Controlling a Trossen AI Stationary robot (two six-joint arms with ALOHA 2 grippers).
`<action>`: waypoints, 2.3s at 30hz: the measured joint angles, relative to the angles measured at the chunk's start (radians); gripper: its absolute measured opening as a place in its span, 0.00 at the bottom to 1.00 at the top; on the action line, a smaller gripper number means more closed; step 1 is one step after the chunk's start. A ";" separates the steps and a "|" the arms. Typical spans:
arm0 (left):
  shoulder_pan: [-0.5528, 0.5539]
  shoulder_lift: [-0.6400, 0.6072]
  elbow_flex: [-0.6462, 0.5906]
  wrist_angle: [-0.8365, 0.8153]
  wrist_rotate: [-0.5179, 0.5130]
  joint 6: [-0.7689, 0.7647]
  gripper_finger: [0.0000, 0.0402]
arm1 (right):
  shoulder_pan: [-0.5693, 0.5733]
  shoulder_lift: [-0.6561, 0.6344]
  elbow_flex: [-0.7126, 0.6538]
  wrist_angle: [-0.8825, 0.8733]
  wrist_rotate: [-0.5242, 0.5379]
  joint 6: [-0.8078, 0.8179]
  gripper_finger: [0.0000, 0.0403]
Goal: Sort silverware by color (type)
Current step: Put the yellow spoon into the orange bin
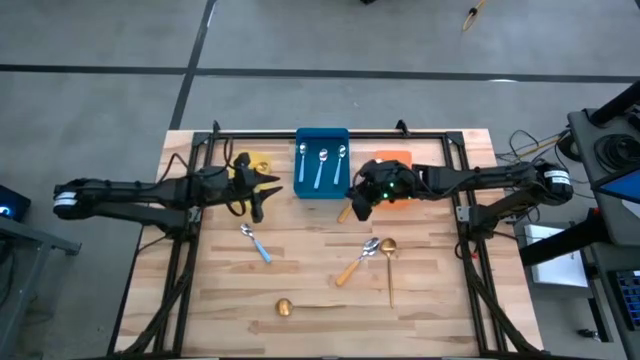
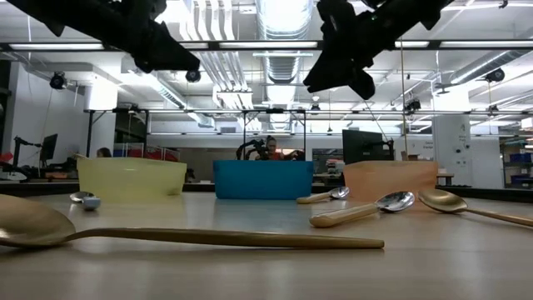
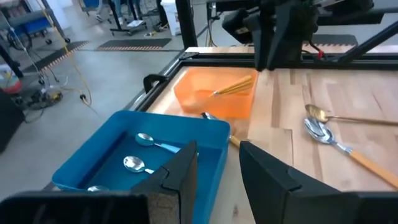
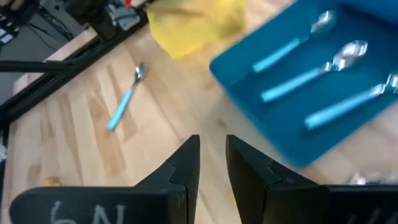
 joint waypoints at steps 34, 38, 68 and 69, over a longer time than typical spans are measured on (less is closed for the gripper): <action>-0.034 0.114 0.002 0.103 0.043 -0.083 0.25 | 0.221 0.129 0.000 -0.589 -0.380 0.642 0.17; -0.082 0.169 0.002 0.108 0.044 -0.122 0.25 | 0.244 0.124 0.000 -0.655 -0.329 0.581 0.17; -0.430 0.892 0.142 0.832 -0.312 -0.305 0.25 | 0.481 0.124 0.000 -0.618 0.228 0.140 0.17; -0.430 0.922 0.171 0.831 -0.313 -0.292 0.25 | 0.481 0.124 0.000 -0.612 0.229 0.140 0.17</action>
